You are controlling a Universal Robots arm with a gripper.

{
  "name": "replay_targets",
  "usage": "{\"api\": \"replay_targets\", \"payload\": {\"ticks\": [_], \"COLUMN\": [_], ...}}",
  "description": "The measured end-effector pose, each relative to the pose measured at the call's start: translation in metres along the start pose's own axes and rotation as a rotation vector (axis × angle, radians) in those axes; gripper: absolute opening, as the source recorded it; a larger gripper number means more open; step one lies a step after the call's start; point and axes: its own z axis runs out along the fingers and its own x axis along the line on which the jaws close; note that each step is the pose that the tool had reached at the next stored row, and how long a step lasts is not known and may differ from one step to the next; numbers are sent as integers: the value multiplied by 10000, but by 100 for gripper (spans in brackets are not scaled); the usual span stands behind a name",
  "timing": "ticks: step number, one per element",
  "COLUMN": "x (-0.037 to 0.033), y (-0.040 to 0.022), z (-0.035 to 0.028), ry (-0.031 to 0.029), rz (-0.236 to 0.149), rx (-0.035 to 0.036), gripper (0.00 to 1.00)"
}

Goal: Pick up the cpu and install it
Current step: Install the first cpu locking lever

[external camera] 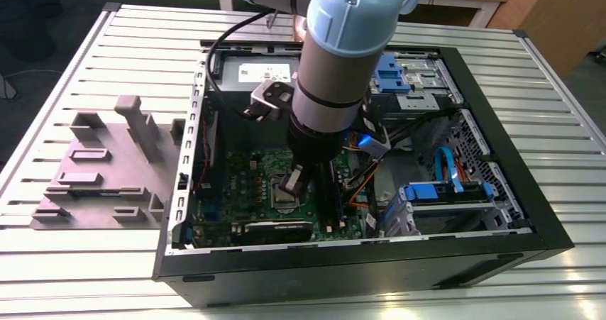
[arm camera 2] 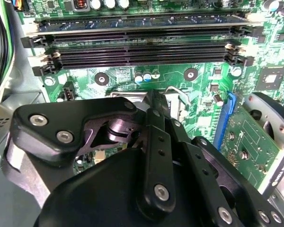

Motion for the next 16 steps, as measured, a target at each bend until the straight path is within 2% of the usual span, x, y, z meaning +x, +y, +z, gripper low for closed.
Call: {"api": "replay_targets", "payload": {"ticks": [5,10,16], "x": [-3,-5,34], "y": [-6,-12,-35], "z": [39,42,44], "ry": [3,1,2], "rz": [6,9,8], "rx": [1,1,1], "gripper": [10,10,10]}}
